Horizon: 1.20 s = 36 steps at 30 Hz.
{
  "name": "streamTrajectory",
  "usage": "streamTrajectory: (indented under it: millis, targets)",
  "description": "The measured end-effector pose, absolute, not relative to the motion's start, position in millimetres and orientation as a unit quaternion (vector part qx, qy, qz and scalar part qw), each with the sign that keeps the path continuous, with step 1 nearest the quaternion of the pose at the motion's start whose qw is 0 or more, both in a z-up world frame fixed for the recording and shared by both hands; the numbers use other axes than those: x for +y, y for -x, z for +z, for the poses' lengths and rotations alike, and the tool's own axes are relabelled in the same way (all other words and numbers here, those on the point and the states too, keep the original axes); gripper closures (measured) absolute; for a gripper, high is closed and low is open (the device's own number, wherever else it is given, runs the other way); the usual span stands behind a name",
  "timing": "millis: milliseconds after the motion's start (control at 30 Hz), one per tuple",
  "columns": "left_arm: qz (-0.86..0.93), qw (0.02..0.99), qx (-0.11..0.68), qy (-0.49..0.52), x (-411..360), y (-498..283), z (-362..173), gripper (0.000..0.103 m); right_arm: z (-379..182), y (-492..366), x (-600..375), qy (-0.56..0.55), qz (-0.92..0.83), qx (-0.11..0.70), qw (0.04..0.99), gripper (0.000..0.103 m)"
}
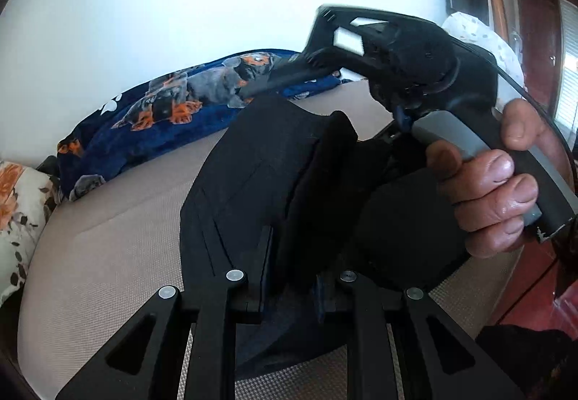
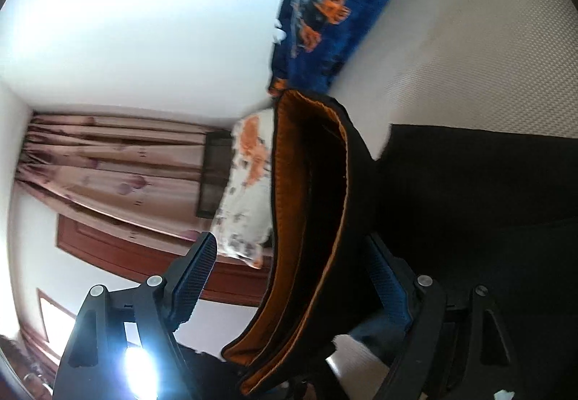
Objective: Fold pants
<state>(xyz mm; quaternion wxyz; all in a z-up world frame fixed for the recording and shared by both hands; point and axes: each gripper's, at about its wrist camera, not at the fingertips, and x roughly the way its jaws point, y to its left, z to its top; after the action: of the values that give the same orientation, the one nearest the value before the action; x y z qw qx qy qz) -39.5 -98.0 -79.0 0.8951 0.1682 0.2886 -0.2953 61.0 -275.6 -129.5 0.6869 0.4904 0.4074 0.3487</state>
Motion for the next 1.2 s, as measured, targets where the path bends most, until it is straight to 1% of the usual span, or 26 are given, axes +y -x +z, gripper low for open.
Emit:
streamTrajectory:
  millis: [33,67,100,133,167,233,267,300,333,400,433,533,600,667,767,967,1200]
  targets:
    - [-0.295,0.895,0.287,-0.173,-99.1,40.2,-79.9,0.084,-130.2,-61.2,-274.3,-0.482,0.343,0.414,0.692,0.041]
    - [-0.293,0.895,0.285,-0.176,-99.6,43.0,-80.0,0.084,-129.8,-61.9,-273.6,-0.468,0.333,0.424,0.7,0.048]
    - [-0.292,0.896,0.286,-0.177,-99.3,43.2,-79.8,0.082,-131.0,-62.7,-273.2,-0.456,0.323,0.435,0.706,0.065]
    - [-0.295,0.893,0.291,-0.174,-98.4,42.3,-79.2,0.081,-132.7,-62.7,-274.3,-0.451,0.317,0.442,0.707,0.072]
    - [-0.3,0.891,0.296,-0.169,-97.2,42.0,-78.5,0.08,-134.4,-62.5,-276.0,-0.45,0.314,0.446,0.707,0.073]
    - [-0.311,0.887,0.307,-0.15,-93.0,40.6,-75.6,0.074,-136.5,-61.8,-280.3,-0.441,0.299,0.457,0.712,0.081]
    - [-0.316,0.884,0.313,-0.143,-91.0,39.7,-74.3,0.073,-137.3,-61.2,-282.6,-0.437,0.295,0.459,0.715,0.082]
    - [-0.321,0.882,0.316,-0.138,-89.1,40.2,-73.1,0.068,-137.6,-60.8,-284.9,-0.435,0.291,0.459,0.718,0.084]
    - [-0.323,0.881,0.317,-0.134,-86.8,40.9,-71.3,0.062,-137.6,-59.8,-287.8,-0.434,0.288,0.458,0.721,0.084]
    - [-0.33,0.882,0.311,-0.127,-80.6,44.8,-67.4,0.055,-136.5,-56.3,-292.9,-0.43,0.285,0.453,0.727,0.085]
    - [-0.338,0.881,0.309,-0.121,-77.6,47.3,-65.4,0.054,-135.6,-54.5,-294.4,-0.429,0.284,0.451,0.729,0.086]
    - [-0.367,0.879,0.293,-0.083,-61.8,55.0,-52.3,0.03,-130.1,-49.2,-299.3,-0.419,0.281,0.448,0.738,0.087]
    - [-0.368,0.885,0.279,-0.065,-52.0,56.3,-41.5,0.024,-127.7,-43.5,-307.8,-0.413,0.274,0.45,0.743,0.088]
    - [-0.363,0.891,0.268,-0.046,-41.6,52.9,-32.5,0.023,-126.7,-38.4,-316.5,-0.411,0.265,0.452,0.746,0.088]
    - [-0.343,0.896,0.277,-0.045,-35.7,40.8,-32.6,0.023,-121.6,-25.9,-333.7,-0.405,0.252,0.45,0.755,0.088]
    - [-0.34,0.881,0.328,-0.031,-41.4,13.8,-53.7,0.023,-117.5,-3.7,-371.7,-0.407,0.223,0.444,0.767,0.088]
    - [-0.352,0.861,0.364,-0.052,-67.8,-2.9,-78.3,0.023,-130.6,26.2,-425.8,-0.434,0.177,0.437,0.768,0.088]
